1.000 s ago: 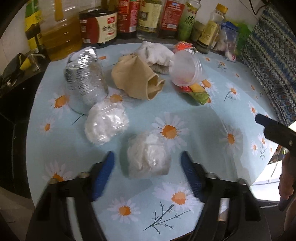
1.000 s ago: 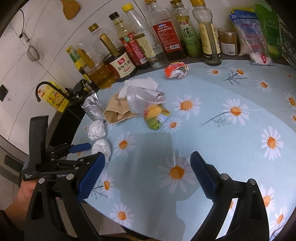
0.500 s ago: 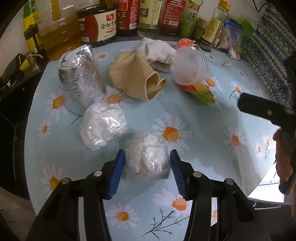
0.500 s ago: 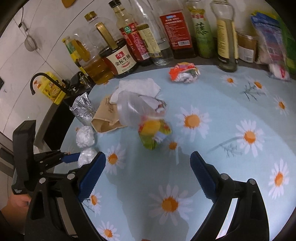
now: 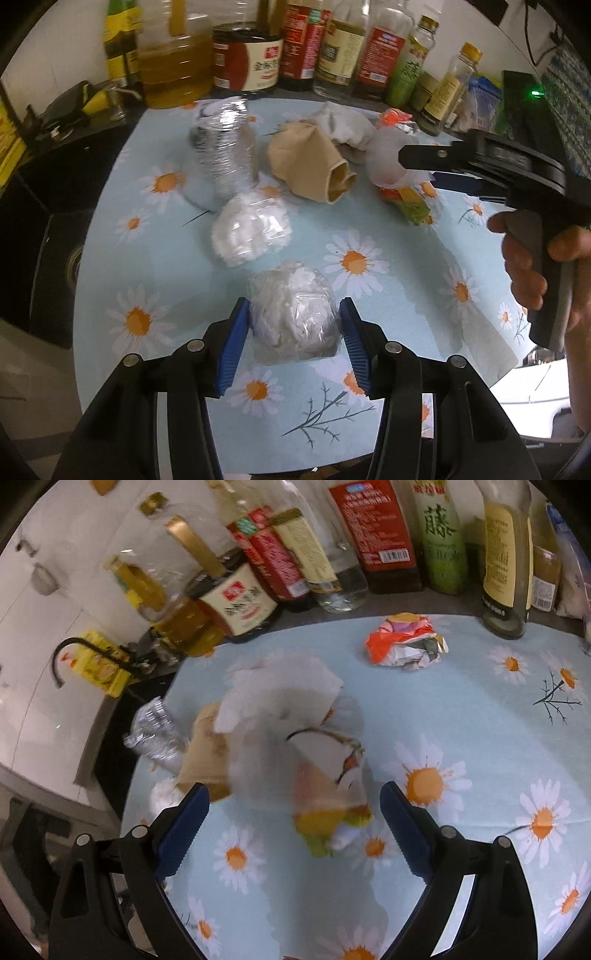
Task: Collect trash
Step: 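Grasp the clear bag of white tissue with the left gripper while the right grasps the clear plastic cup, then carry both items down to the black trash bin and open both grippers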
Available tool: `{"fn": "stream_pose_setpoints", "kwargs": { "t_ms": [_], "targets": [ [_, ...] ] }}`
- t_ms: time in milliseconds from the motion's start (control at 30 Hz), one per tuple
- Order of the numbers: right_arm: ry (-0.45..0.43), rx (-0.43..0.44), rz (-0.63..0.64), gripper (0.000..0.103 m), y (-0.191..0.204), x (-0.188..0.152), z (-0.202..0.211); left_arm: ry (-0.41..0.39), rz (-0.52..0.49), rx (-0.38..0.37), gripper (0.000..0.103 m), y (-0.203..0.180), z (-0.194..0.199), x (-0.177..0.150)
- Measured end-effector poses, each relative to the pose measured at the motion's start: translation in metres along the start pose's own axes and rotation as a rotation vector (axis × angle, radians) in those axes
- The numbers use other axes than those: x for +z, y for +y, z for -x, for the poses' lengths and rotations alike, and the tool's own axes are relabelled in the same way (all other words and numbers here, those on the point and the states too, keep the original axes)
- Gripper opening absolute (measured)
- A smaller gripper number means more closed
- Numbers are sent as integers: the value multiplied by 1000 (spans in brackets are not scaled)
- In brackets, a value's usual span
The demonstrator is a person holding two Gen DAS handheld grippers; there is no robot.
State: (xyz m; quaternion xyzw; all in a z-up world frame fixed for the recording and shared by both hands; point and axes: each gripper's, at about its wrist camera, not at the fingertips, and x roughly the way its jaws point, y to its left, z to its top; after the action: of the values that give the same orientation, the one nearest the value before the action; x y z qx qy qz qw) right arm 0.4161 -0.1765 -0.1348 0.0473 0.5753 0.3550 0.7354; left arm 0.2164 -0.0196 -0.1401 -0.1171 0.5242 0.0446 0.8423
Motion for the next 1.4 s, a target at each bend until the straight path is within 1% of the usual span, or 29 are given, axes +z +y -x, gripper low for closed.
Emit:
{"fn": "stream_pose_setpoints", "kwargs": {
  "t_ms": [100,167,233,367,467,733,833,933,1067,1167,1267,1400],
  "targets": [
    [13,-10,-11,92,0,6,-12,7,36,17,48,7,1,-6],
    [23,-14,-31,89,-3,8,-17,7,46,30,48,9,2,-10],
    [41,-8,-37,72,-4,9,-22,8,58,38,48,11,4,-13],
    [29,-5,-23,71,-3,9,-22,8,77,42,48,14,6,-16],
    [14,-6,-26,71,-1,7,-15,9,71,38,48,14,7,-18],
    [-49,-10,-29,71,18,-12,23,-24,18,-11,48,13,20,-26],
    [-76,-17,-18,71,34,-30,40,-37,-12,-35,48,16,27,-31],
    [-83,-4,-33,72,46,-49,50,-41,-42,-51,48,21,33,-37],
    [-96,-2,-40,72,67,-83,63,-44,-67,-75,48,31,41,-48],
    [-92,12,-66,72,80,-107,68,-43,-89,-93,48,38,47,-59],
    [-100,-8,-84,72,92,-132,71,-36,-114,-110,48,42,52,-71],
    [-85,-9,-117,72,105,-164,68,-12,-151,-138,48,48,55,-92]
  ]
}}
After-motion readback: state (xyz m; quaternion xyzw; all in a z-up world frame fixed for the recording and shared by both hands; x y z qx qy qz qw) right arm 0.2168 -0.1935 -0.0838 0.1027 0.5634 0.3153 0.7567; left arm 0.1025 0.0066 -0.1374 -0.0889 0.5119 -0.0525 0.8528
